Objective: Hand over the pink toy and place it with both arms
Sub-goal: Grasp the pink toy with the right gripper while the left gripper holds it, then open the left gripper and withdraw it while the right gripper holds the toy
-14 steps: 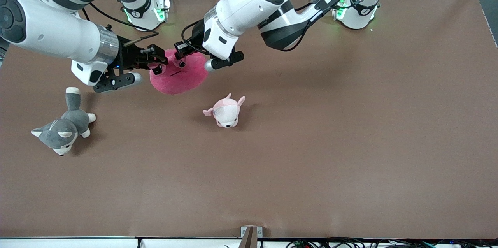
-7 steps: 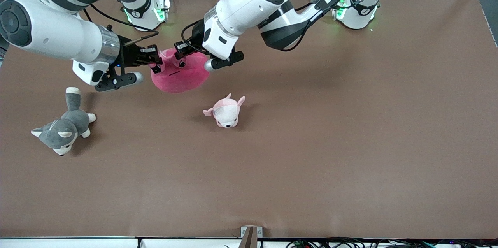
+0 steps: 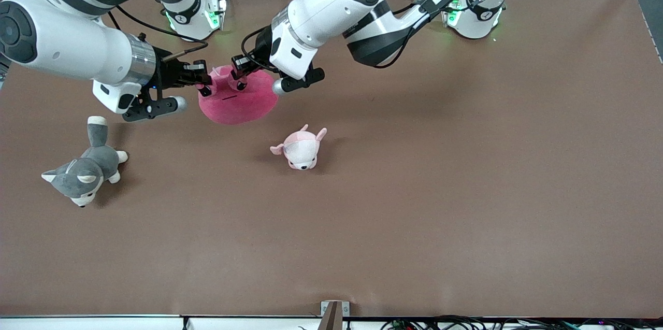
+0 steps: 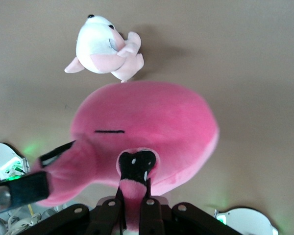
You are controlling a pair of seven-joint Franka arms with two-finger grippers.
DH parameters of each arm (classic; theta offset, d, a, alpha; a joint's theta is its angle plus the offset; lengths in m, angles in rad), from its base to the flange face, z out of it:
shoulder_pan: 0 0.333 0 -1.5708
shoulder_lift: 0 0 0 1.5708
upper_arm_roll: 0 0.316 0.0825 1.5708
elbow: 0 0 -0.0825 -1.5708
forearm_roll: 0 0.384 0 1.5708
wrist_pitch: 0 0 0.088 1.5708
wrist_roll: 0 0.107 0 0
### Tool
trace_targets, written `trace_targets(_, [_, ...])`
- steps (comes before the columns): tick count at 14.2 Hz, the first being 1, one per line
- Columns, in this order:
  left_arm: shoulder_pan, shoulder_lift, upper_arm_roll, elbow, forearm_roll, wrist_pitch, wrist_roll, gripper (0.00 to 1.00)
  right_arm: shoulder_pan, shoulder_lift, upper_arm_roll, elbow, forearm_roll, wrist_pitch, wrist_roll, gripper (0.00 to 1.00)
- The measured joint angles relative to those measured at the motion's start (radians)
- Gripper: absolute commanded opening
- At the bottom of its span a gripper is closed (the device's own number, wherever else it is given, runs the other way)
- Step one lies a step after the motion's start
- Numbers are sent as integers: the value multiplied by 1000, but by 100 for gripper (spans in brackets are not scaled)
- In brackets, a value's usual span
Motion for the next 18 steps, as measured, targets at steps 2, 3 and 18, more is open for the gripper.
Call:
trace_targets(2, [4, -1, 0, 7, 83, -2, 0, 100, -1, -3, -3, 4, -2, -16, 7, 2])
trace_targets(3, [9, -2, 0, 11, 109, -13, 0, 100, -4, -4, -6, 9, -3, -20, 10, 2])
trace_targets(18, [567, -109, 7, 24, 456, -673, 684, 100, -269, 185, -18, 8, 1, 114, -66, 2])
